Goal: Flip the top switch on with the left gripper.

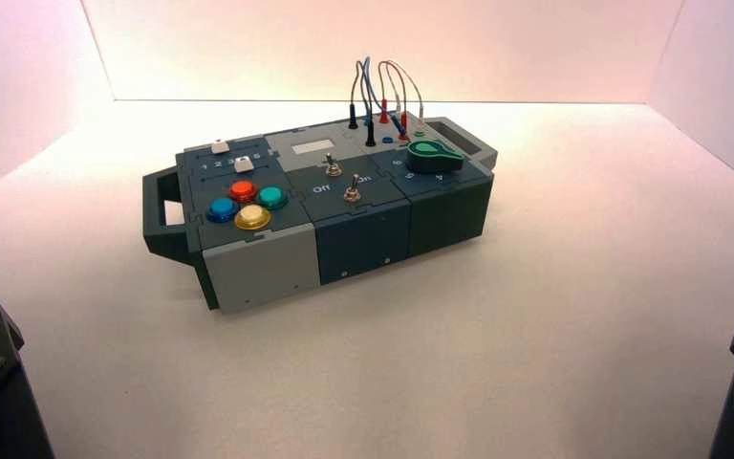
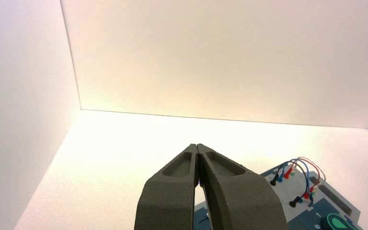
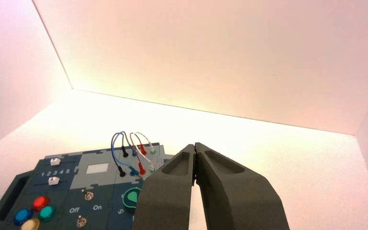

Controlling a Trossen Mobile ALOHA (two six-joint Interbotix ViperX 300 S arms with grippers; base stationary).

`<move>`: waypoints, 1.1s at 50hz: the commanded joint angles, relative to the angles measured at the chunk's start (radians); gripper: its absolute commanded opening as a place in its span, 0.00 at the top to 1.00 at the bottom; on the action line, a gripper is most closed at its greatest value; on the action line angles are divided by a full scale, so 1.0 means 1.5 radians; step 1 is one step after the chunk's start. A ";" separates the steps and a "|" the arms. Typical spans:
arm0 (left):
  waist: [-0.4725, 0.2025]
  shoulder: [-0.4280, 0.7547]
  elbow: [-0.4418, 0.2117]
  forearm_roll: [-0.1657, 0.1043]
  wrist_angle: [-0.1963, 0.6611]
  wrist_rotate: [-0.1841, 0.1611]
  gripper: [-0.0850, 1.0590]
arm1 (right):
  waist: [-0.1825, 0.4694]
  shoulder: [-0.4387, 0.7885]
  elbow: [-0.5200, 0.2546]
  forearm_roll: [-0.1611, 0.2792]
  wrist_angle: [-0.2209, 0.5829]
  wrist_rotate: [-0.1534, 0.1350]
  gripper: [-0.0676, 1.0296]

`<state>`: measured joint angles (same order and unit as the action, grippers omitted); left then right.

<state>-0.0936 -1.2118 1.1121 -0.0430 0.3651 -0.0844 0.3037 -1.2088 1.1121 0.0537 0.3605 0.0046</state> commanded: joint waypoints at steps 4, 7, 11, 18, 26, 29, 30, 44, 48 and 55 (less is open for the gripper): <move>-0.030 0.066 -0.032 -0.001 -0.006 0.002 0.95 | 0.044 0.117 -0.057 0.005 0.008 -0.001 0.96; -0.042 0.089 -0.037 0.001 -0.006 0.002 0.95 | 0.066 0.168 -0.080 0.005 0.013 -0.001 0.96; -0.059 0.120 -0.044 0.001 -0.007 0.003 0.95 | 0.091 0.245 -0.111 0.006 0.015 0.001 0.96; -0.112 0.179 -0.058 0.001 0.003 0.003 0.95 | 0.104 0.444 -0.191 0.019 0.024 0.004 0.96; -0.147 0.214 -0.067 0.001 0.007 0.003 0.95 | 0.105 0.601 -0.267 0.025 0.025 0.005 0.96; -0.157 0.217 -0.070 0.002 0.009 0.003 0.95 | 0.108 0.632 -0.282 0.030 0.026 0.005 0.96; -0.159 0.219 -0.073 0.003 0.010 0.004 0.95 | 0.108 0.647 -0.288 0.034 0.026 0.005 0.96; -0.184 0.231 -0.091 0.003 0.051 0.020 0.95 | 0.099 0.807 -0.338 0.041 0.031 0.005 0.96; -0.191 0.240 -0.090 0.003 0.055 0.028 0.95 | 0.095 0.821 -0.337 0.040 0.032 0.006 0.96; -0.193 0.258 -0.089 0.003 0.056 0.032 0.95 | 0.086 0.833 -0.341 0.040 0.033 0.006 0.96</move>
<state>-0.3804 -0.8376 1.0078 -0.0414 0.4541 -0.0414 0.4418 0.0506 0.6305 0.1120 0.4126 0.0123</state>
